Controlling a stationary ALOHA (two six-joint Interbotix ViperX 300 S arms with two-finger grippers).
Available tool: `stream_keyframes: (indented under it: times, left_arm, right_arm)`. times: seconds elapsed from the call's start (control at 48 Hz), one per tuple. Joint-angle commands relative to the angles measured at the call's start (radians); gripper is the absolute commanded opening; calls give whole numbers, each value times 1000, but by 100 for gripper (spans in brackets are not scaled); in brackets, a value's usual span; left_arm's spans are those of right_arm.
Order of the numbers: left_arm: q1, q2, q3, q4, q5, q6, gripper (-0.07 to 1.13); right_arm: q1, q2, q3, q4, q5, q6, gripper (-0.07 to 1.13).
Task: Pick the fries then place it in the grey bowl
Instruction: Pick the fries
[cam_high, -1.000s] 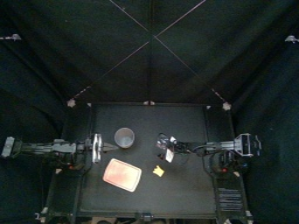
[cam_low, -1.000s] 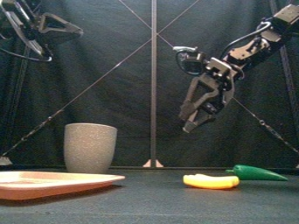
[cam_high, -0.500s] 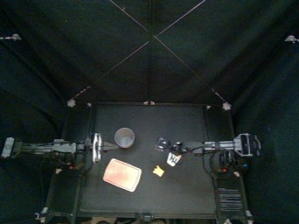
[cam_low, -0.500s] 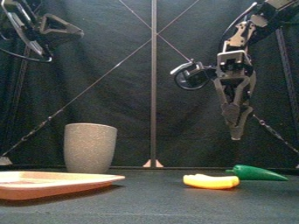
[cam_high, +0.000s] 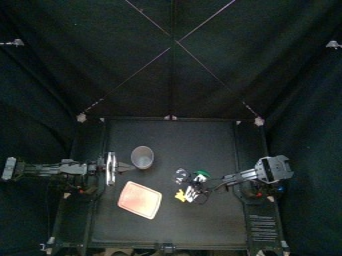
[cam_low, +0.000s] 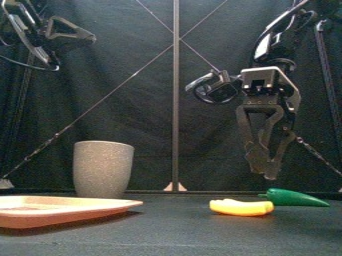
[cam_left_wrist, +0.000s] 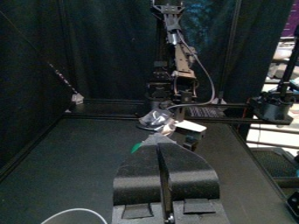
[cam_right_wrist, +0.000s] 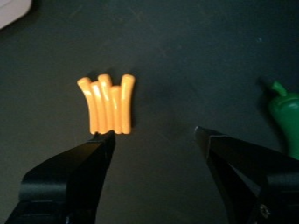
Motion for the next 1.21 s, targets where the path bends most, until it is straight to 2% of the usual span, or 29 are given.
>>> stream_keyframes:
  times: [0.021, 0.229, 0.667, 0.938, 1.042, 1.208]
  left_arm:
    - [3, 5, -18, 0, -9, 2, -1]
    - [5, 3, -9, 0, -8, 3, -1]
    - [26, -12, -8, 5, -6, 6, -1]
    - [32, -15, -9, 5, -6, 6, -1]
    - [32, -15, -8, 5, -8, 6, -1]
    - [32, -15, -8, 5, -8, 6, -1]
  right_arm:
    - [6, 6, -34, -48, -21, 52, 104]
    - [20, 35, -72, -60, -44, 81, 104]
    - [26, 172, -150, -37, -58, 77, 104]
    - [28, 184, -143, -29, -55, 77, 102]
    - [29, 178, -144, -14, -58, 75, 95]
    - [31, 172, -149, -8, -57, 75, 74]
